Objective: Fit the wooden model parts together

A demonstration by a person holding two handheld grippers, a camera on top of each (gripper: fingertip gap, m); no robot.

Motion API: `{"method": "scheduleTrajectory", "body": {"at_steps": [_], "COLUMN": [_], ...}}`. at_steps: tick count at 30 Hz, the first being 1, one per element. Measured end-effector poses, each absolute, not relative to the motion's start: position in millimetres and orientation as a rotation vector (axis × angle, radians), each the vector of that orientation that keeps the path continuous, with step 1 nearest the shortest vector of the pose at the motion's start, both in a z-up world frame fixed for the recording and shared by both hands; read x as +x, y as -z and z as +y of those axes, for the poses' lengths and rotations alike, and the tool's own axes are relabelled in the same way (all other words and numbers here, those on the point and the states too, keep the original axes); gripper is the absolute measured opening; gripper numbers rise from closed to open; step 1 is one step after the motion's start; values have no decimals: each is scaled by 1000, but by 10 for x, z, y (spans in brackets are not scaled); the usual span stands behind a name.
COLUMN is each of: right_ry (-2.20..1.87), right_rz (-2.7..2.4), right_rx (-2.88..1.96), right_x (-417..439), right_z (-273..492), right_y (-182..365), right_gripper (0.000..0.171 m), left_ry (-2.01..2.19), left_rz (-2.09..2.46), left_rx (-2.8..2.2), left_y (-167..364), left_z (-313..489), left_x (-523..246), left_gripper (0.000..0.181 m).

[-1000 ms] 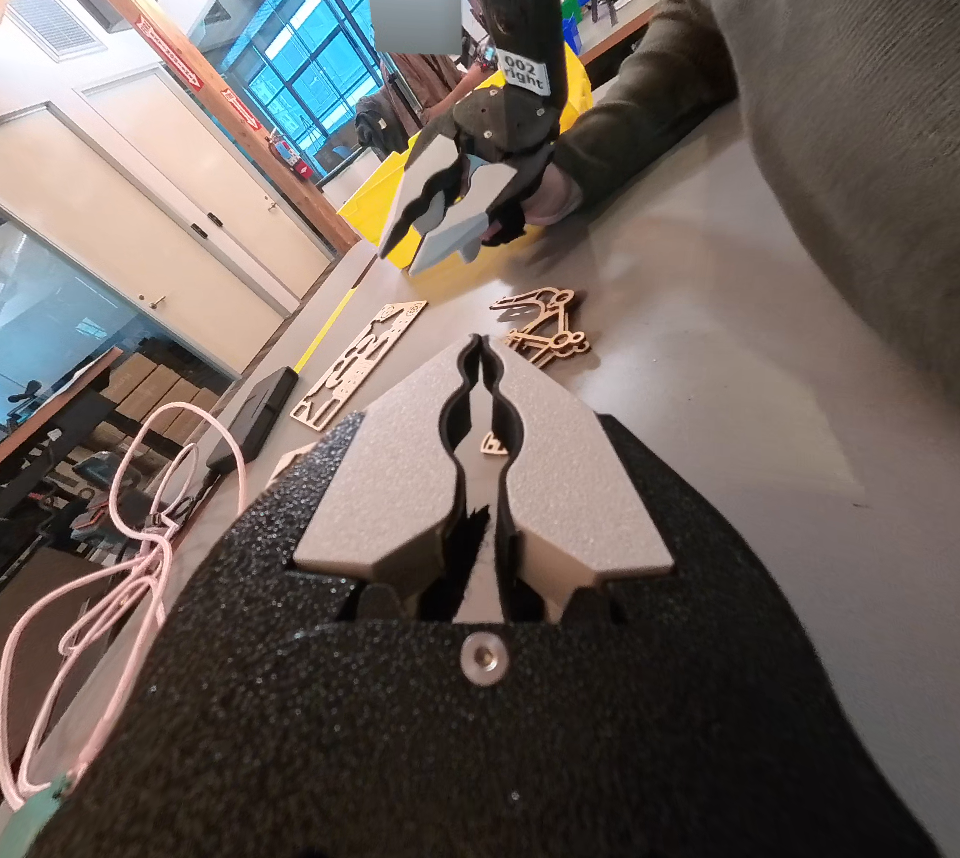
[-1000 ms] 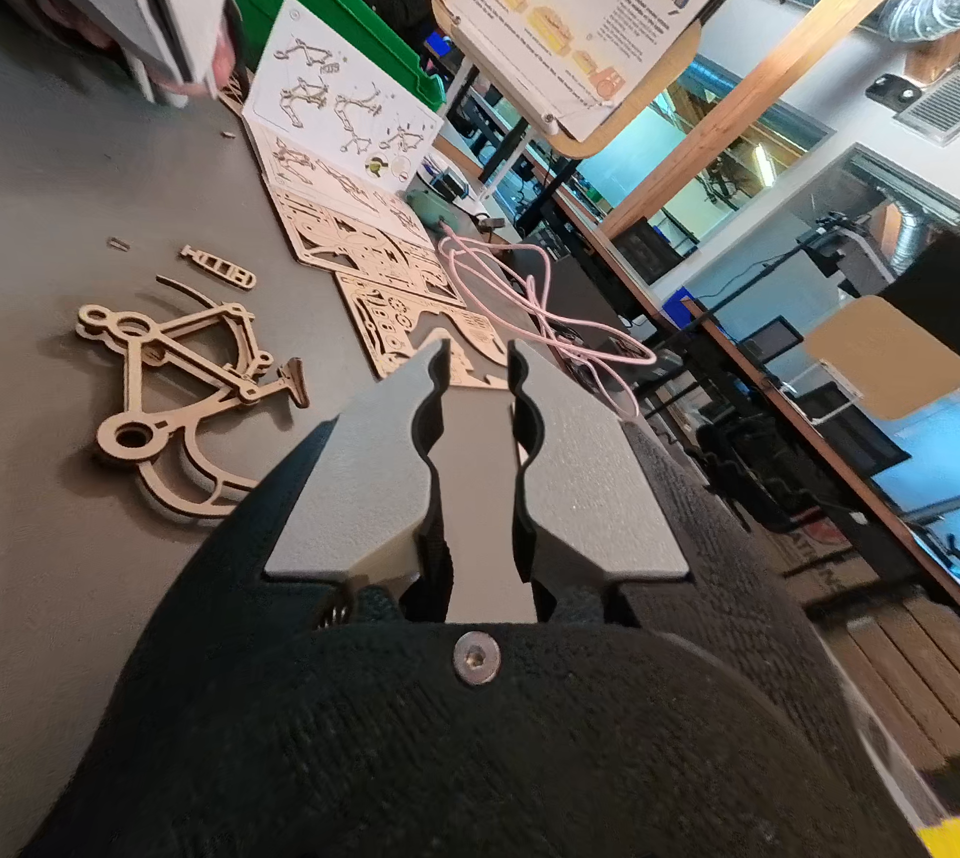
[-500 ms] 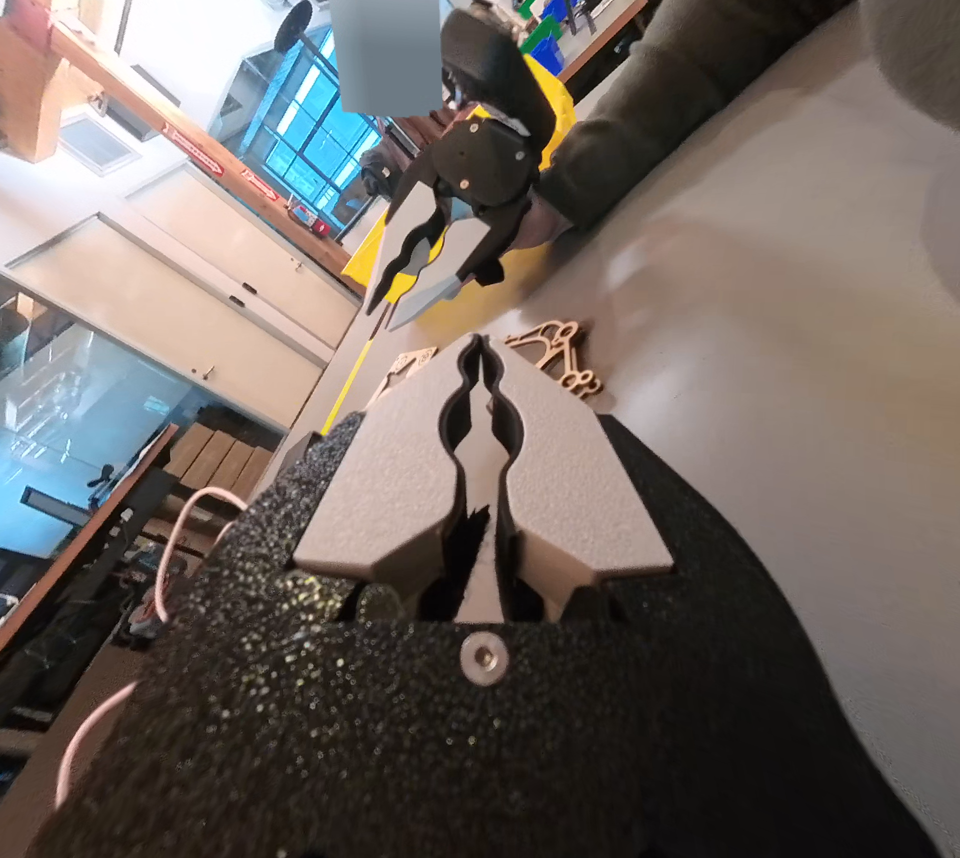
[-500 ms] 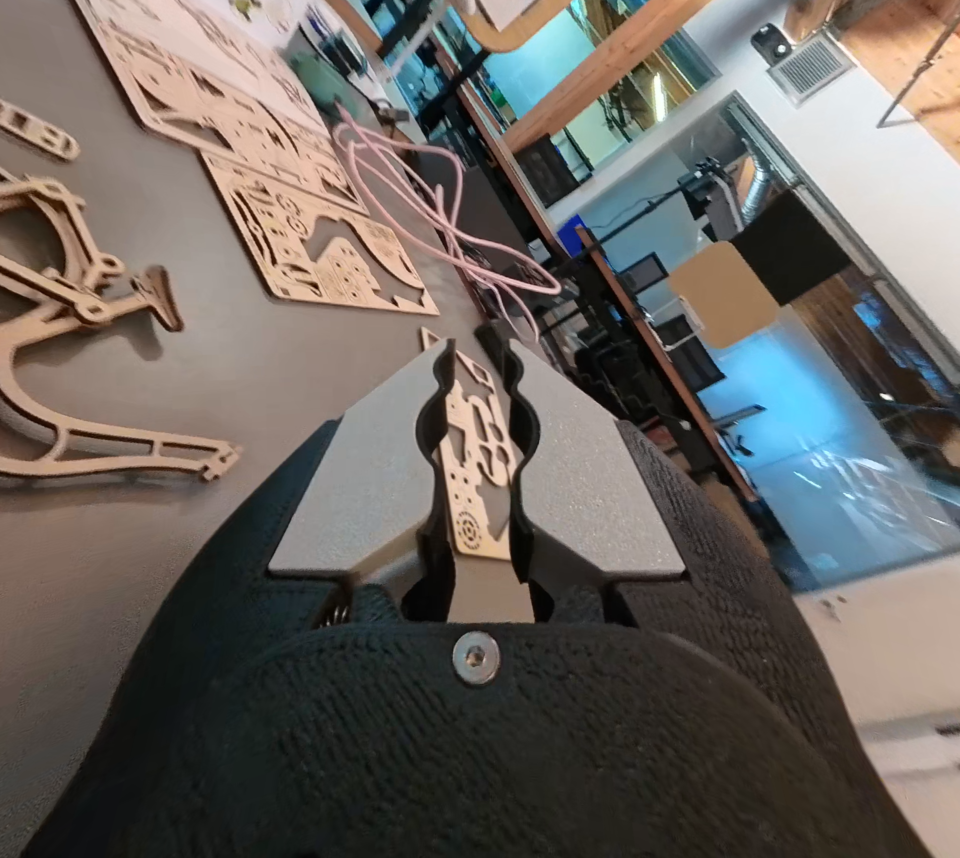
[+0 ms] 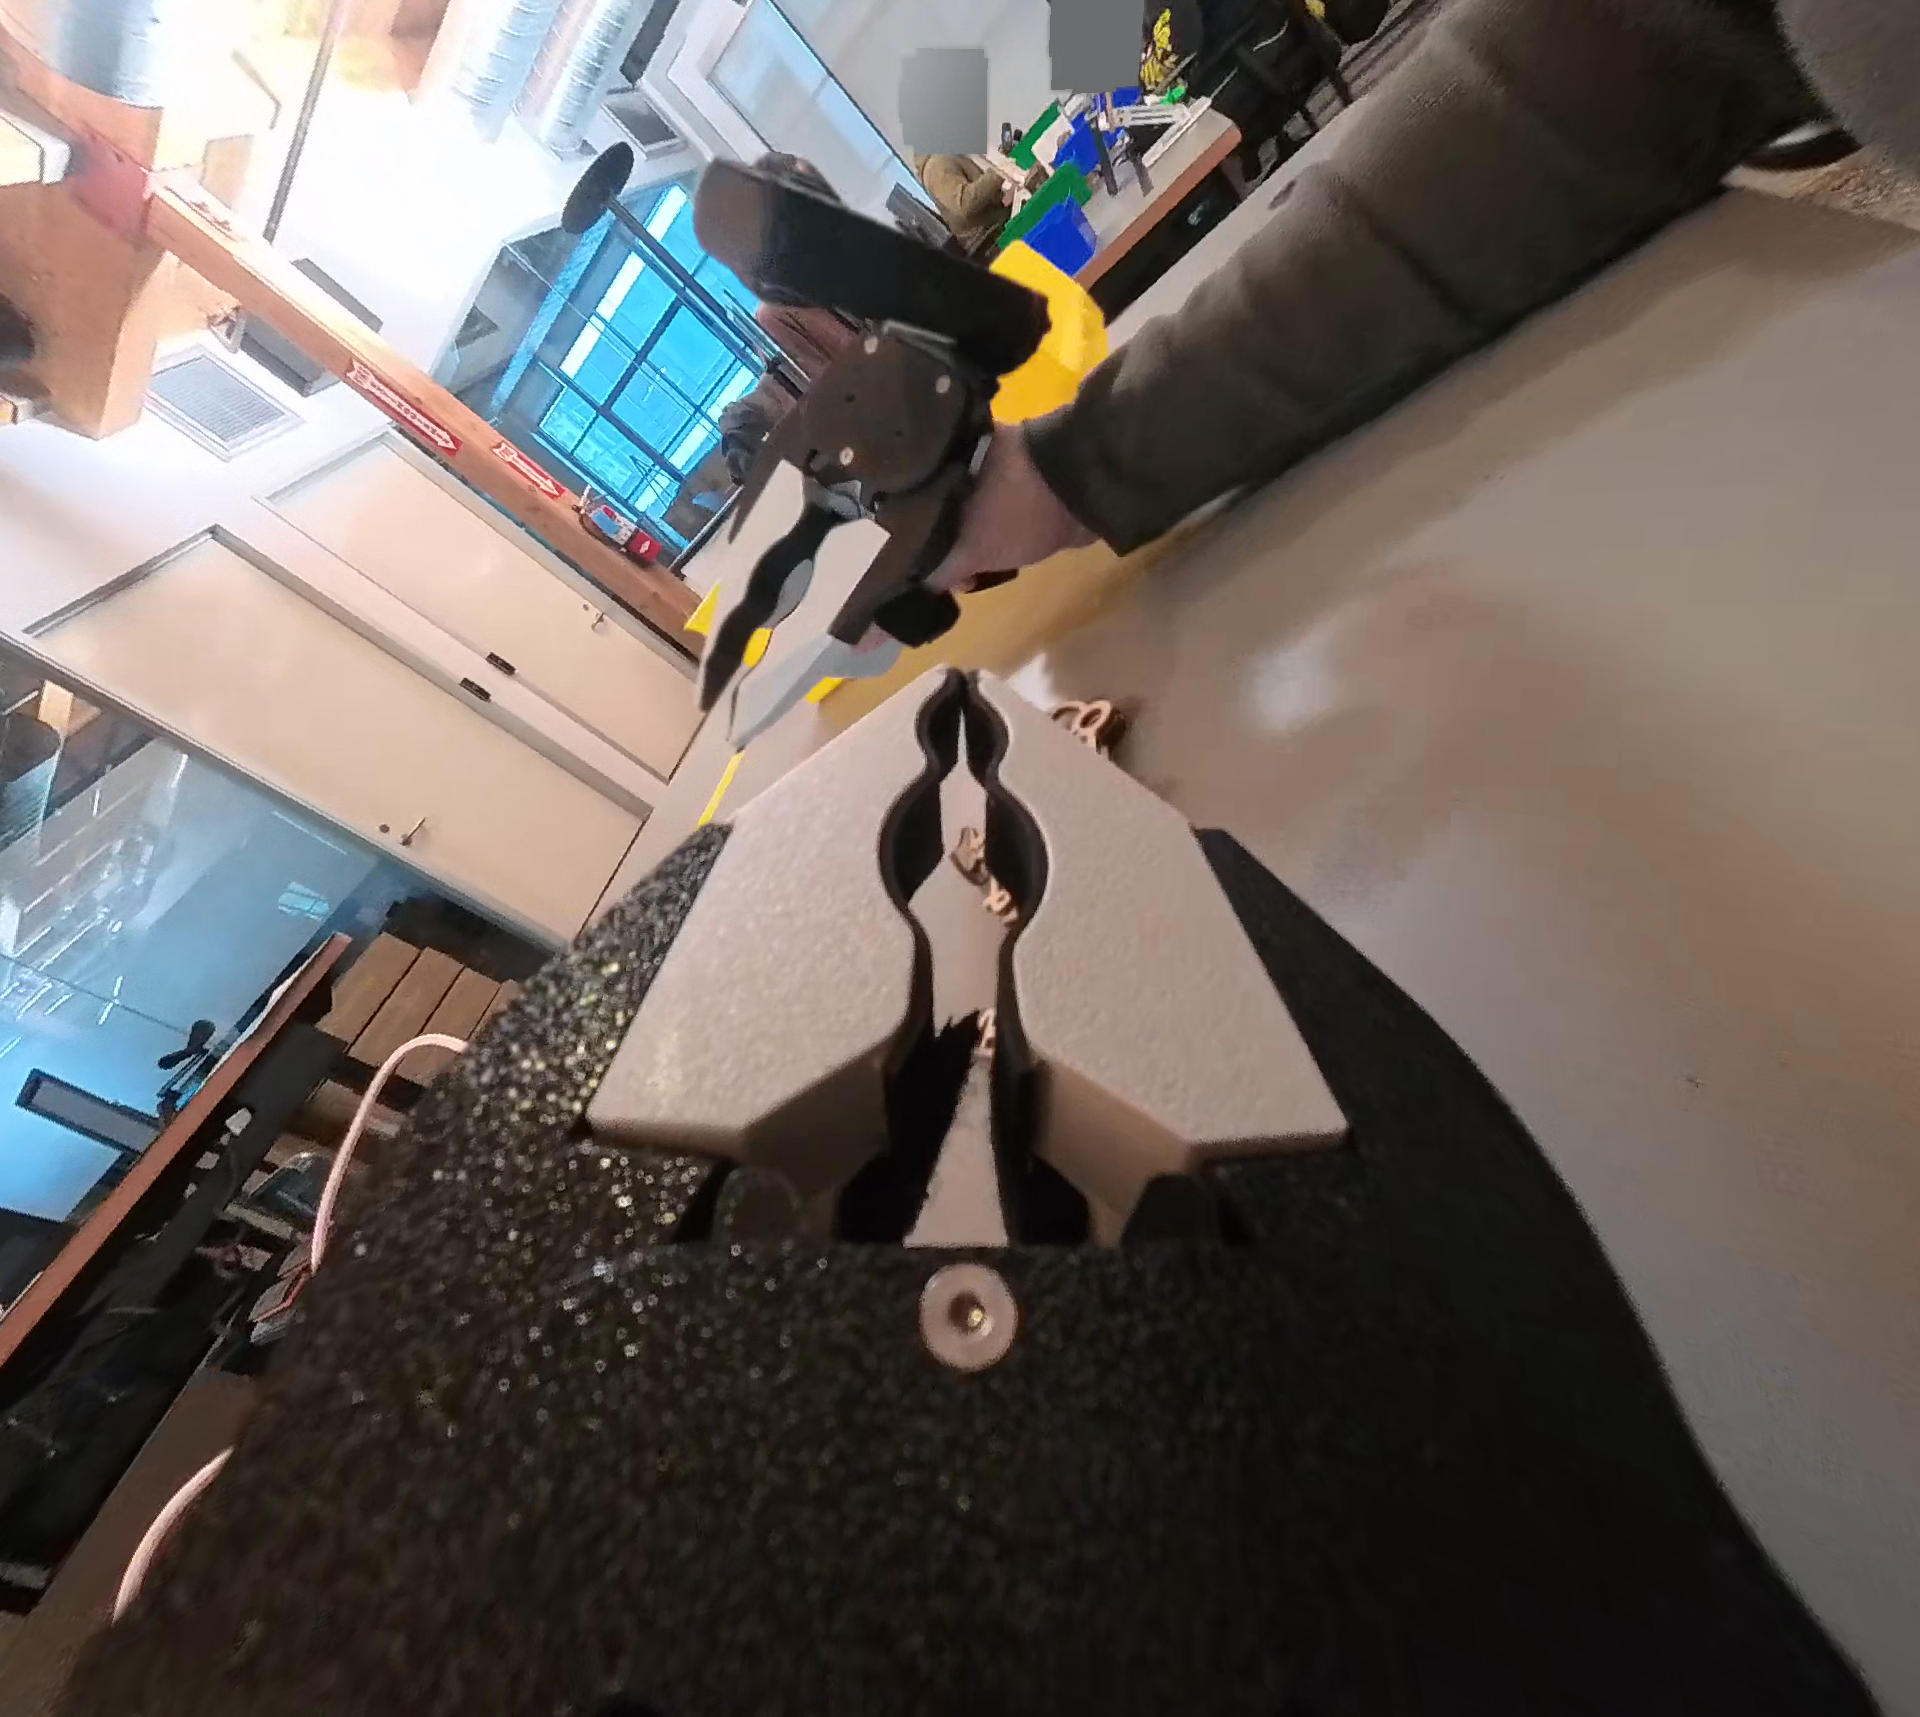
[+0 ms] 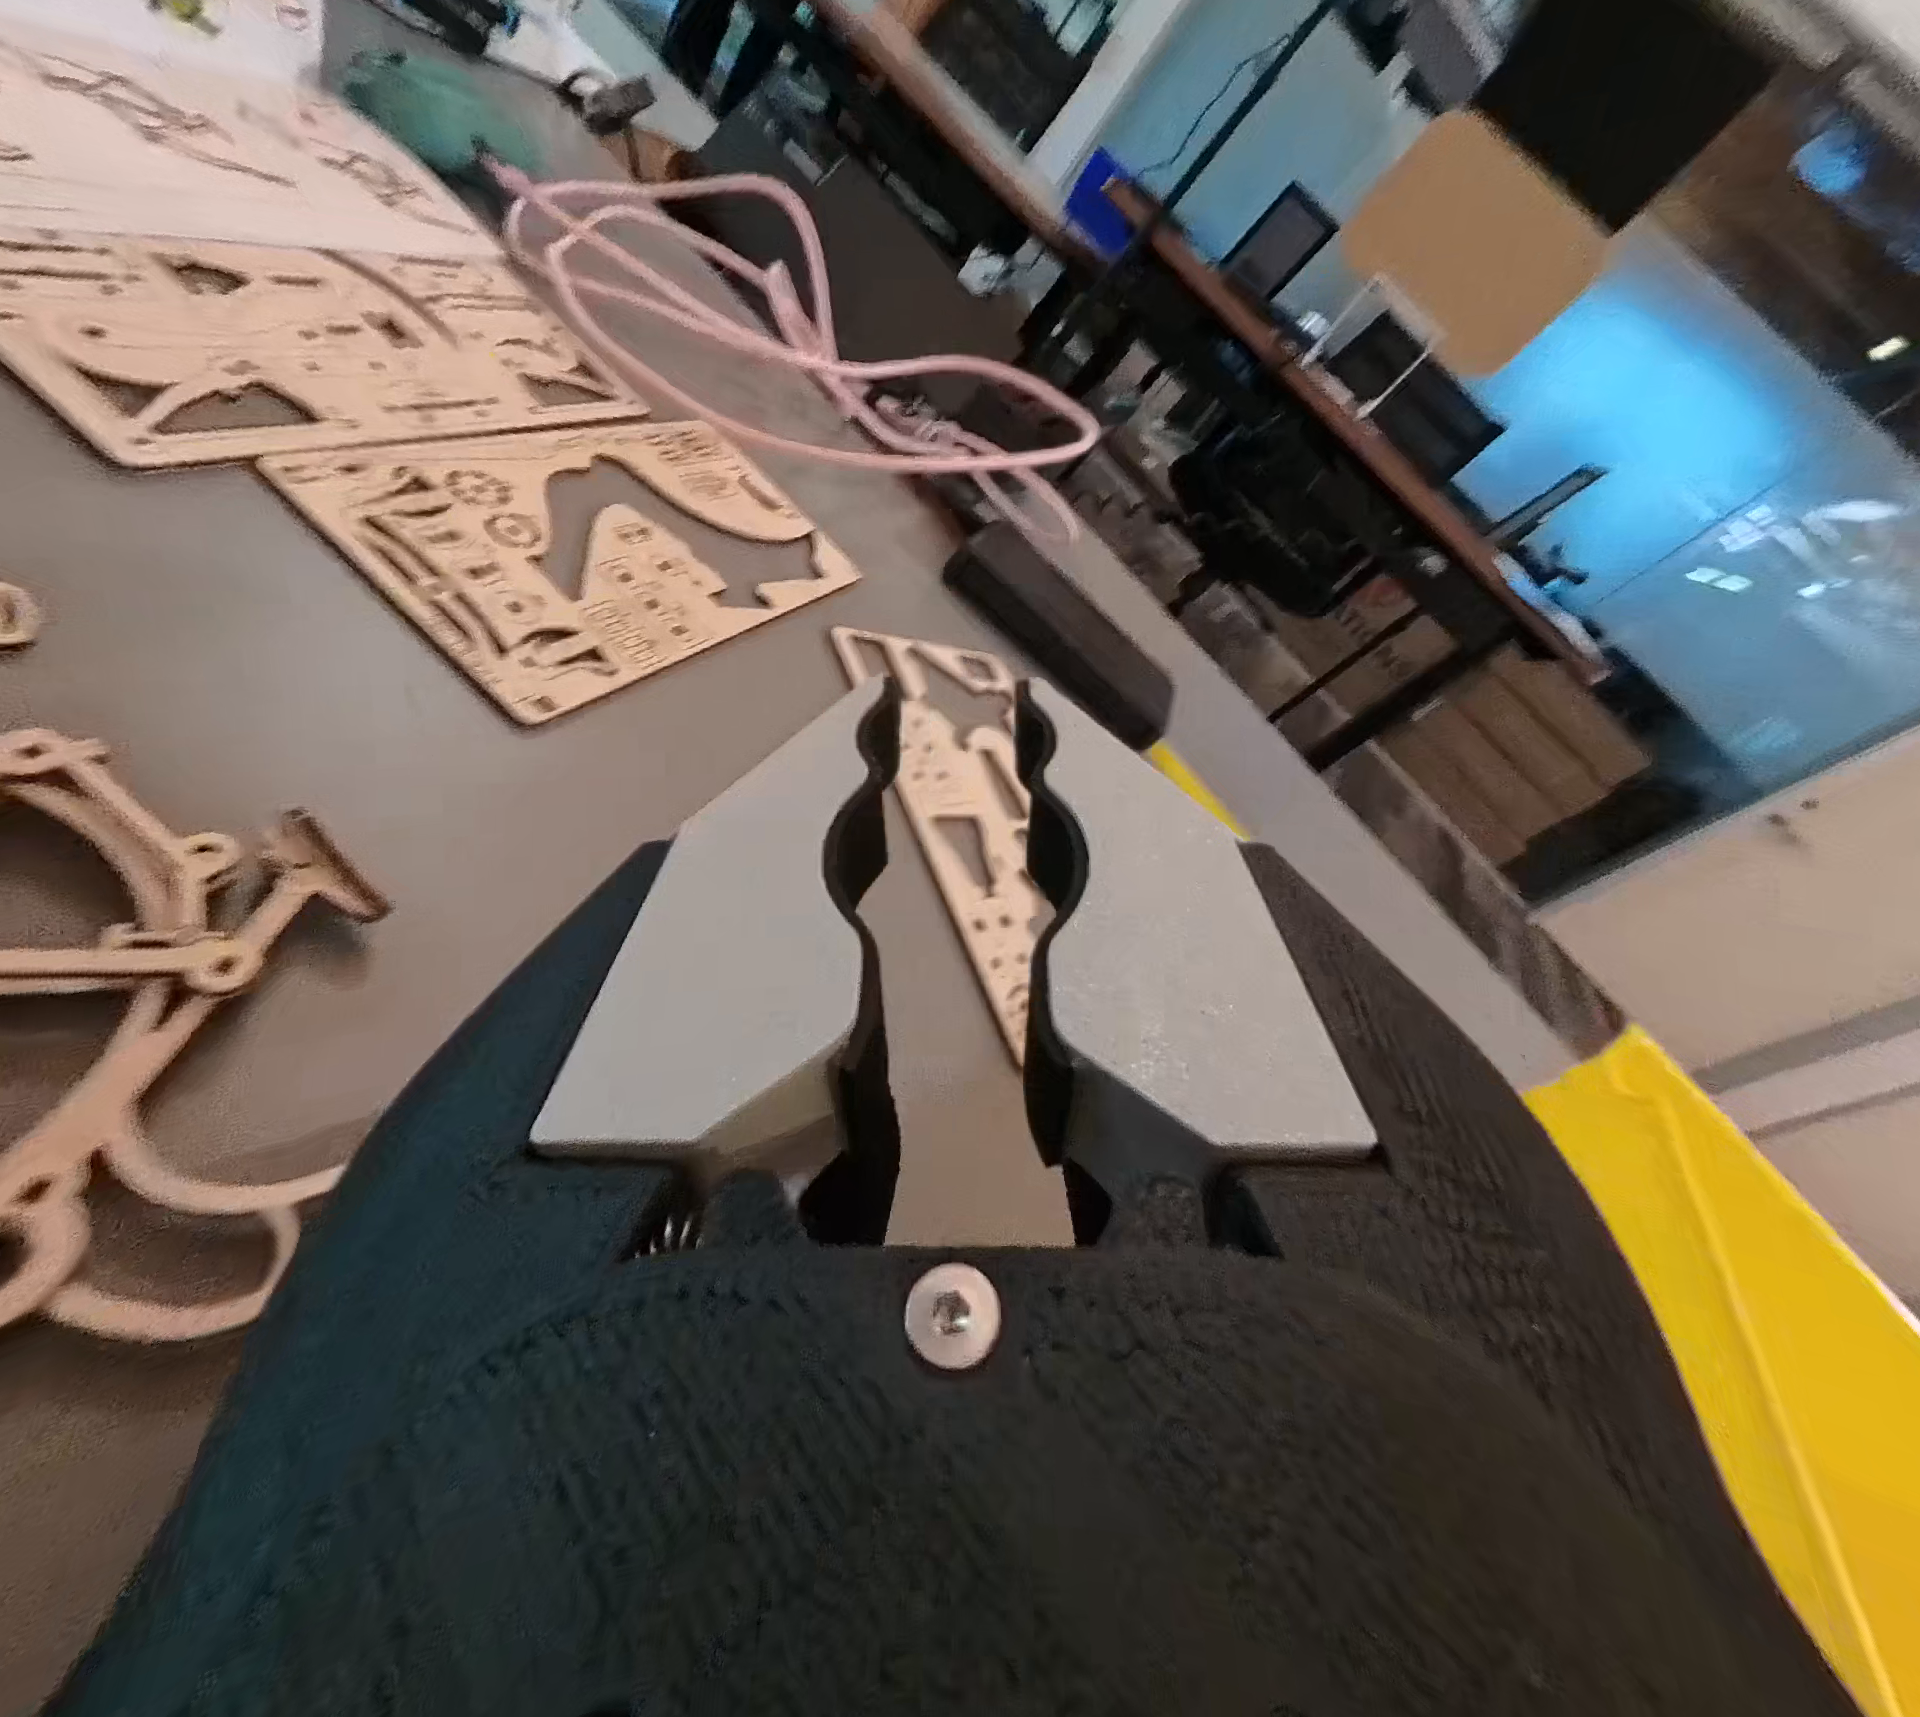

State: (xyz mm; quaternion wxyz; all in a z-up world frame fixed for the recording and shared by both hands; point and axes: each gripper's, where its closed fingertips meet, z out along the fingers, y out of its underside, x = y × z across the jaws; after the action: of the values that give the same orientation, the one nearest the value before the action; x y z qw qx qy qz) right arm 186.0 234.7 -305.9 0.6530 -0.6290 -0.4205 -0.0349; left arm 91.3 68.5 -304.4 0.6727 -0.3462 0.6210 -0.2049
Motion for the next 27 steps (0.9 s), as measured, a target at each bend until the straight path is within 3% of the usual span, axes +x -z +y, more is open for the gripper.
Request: {"method": "scheduleTrajectory", "body": {"at_steps": [7,16,20,23,27], "right_ry": [-223,-360,-446,-462,-722], "right_rz": [-941,-1436,-1240,-990,-838], "right_rx": [-1657,-1888,-2063,-2225,-2268], "right_x": [1716,1801,1975,2154,2030], "right_z": [2104,1486,1606,1762,1669], "right_y": [3060,3702,3783,3833,3737], "right_gripper": [19,18,20,9,11], "left_ry": [497,490,502,508,507], "left_rz": [1361,1361,1356,1355,1362], "left_rx": [-801,-792,-799,-801,-797], "left_y": [3000,2996,2992,2992,3000], "left_z": [723,715,723,724,713], "left_x": [886,889,887,889,896], "left_gripper": [0,0,0,0,0]}}
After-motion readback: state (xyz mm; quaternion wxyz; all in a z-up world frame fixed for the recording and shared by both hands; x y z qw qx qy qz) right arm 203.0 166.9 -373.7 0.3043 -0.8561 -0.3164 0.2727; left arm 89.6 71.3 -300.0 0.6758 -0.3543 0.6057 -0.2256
